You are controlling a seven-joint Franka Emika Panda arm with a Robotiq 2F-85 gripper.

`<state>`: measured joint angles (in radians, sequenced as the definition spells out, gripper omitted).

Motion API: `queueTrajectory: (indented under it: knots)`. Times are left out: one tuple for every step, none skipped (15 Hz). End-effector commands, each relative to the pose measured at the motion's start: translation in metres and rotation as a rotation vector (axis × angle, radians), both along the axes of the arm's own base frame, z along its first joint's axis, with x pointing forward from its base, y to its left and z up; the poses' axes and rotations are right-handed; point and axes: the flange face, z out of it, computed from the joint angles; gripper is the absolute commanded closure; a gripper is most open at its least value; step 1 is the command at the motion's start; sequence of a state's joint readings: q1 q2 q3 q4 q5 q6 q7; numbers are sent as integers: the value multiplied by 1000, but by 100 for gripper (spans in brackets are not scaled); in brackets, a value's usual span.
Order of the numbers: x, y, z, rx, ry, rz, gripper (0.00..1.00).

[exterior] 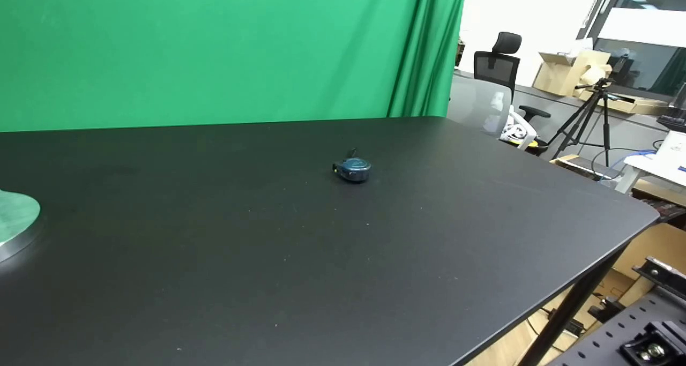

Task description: Move the masking tape to the right side of the table

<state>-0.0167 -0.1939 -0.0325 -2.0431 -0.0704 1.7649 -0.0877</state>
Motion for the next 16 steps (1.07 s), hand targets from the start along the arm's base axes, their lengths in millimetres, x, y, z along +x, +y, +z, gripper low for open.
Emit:
queueTrajectory:
  knots:
    - [28,6,-43,-15,-20,58,0]
    - [34,8,-56,-15,-27,67,0]
    - [41,11,-70,-12,-37,76,0]
    - [46,14,-82,-14,-49,82,0]
    - [51,17,-95,-14,-67,84,0]
    - [56,20,-107,-16,-86,84,0]
    - [58,24,-119,-15,-106,78,0]
    - [60,26,-131,-14,-122,78,0]
    - [61,29,-143,-15,-136,79,0]
    - [61,32,-155,-17,-143,82,0]
    - [61,34,-166,-21,-147,87,0]
    - [59,36,-177,-26,-146,95,0]
    - [58,39,-187,-34,-142,107,0]
    - [55,42,-197,-38,-137,115,0]
    - [54,45,-203,-39,-134,123,0]
    - [53,46,-204,-31,-138,107,0]
